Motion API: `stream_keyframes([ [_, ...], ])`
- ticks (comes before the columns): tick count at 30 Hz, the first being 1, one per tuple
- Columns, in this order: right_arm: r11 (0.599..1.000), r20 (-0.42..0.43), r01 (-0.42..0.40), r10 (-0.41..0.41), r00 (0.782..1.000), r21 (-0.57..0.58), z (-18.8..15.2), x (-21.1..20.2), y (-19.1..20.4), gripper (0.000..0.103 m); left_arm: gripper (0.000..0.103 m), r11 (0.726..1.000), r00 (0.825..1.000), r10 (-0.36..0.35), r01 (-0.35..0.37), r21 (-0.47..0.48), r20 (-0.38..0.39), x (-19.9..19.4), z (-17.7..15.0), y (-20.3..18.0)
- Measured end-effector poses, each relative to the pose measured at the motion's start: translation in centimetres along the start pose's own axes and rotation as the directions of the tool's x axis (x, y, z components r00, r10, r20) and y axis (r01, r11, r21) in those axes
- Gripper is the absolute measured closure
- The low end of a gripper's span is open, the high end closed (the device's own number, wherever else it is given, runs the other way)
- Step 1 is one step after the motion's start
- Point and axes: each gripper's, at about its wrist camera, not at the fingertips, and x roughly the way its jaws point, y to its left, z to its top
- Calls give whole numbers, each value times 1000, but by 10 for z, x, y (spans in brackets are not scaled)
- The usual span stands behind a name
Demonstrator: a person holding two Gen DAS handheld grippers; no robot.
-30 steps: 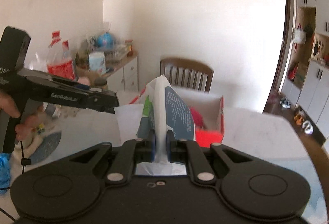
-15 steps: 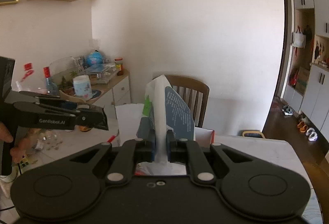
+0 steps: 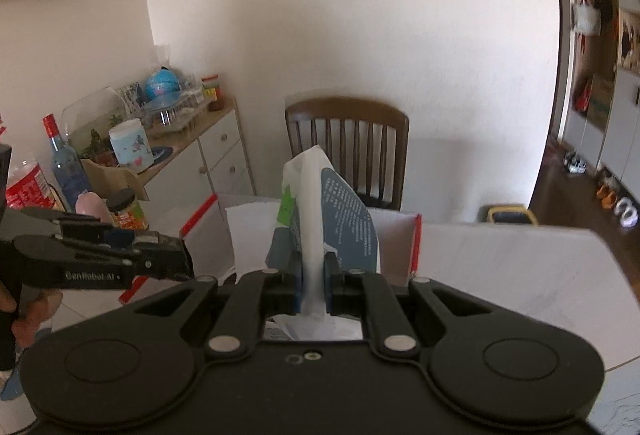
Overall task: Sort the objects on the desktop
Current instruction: 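Lift snack bar and tissue pack and carry them toward the red box, then lower snack bar and tissue pack into the red box and open both tools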
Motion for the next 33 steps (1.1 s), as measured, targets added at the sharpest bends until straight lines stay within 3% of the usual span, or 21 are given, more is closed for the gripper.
stream_keyframes([
  [7,1000,-34,-2,3,999,3,-4,33,-4,0,63,1000,998,10,-9,11,-64,30,-11,10],
  [19,997,-67,71,-72,995,-16,4,78,-19,0,63,1000,989,-16,19,19,-146,60,-19,19],
  [33,992,-121,125,-122,985,13,-17,99,-34,0,63,999,982,-16,25,45,-189,74,-22,17],
])
